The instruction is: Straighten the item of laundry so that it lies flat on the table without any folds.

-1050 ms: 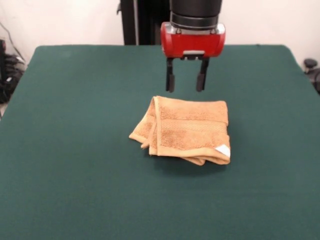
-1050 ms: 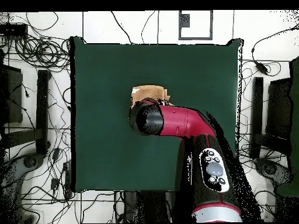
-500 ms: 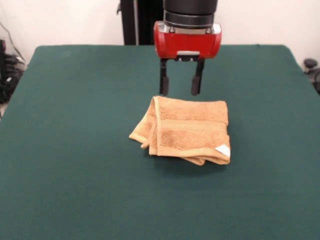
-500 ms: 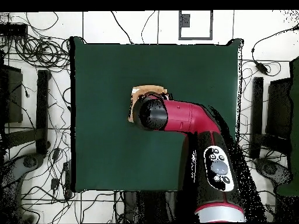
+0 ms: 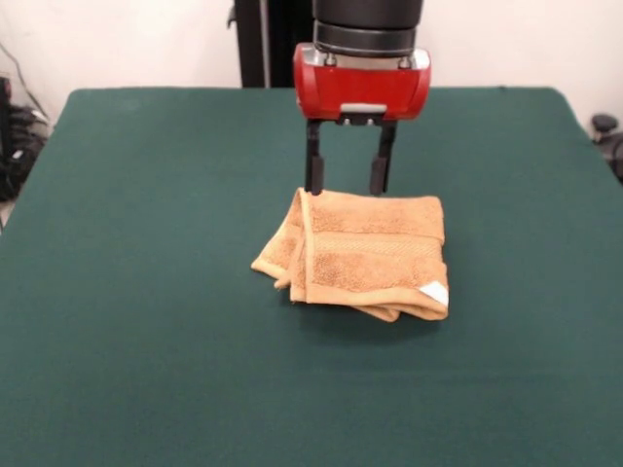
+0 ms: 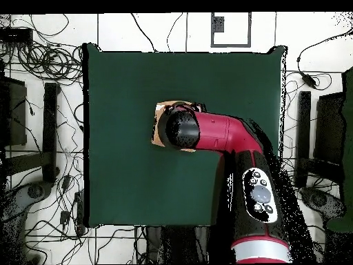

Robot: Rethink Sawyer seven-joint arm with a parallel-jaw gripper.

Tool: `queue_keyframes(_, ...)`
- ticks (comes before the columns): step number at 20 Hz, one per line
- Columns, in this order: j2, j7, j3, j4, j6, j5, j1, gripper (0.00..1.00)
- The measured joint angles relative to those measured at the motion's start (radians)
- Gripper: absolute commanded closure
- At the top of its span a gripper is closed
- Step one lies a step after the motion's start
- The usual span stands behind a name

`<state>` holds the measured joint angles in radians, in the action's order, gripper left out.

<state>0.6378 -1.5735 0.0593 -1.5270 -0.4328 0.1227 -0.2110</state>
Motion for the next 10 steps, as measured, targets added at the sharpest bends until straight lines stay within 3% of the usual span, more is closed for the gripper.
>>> queue_keyframes(10, -0.050, 0.000, 0.001, 0.042, -0.015, 0.000, -0.017, 0.00)
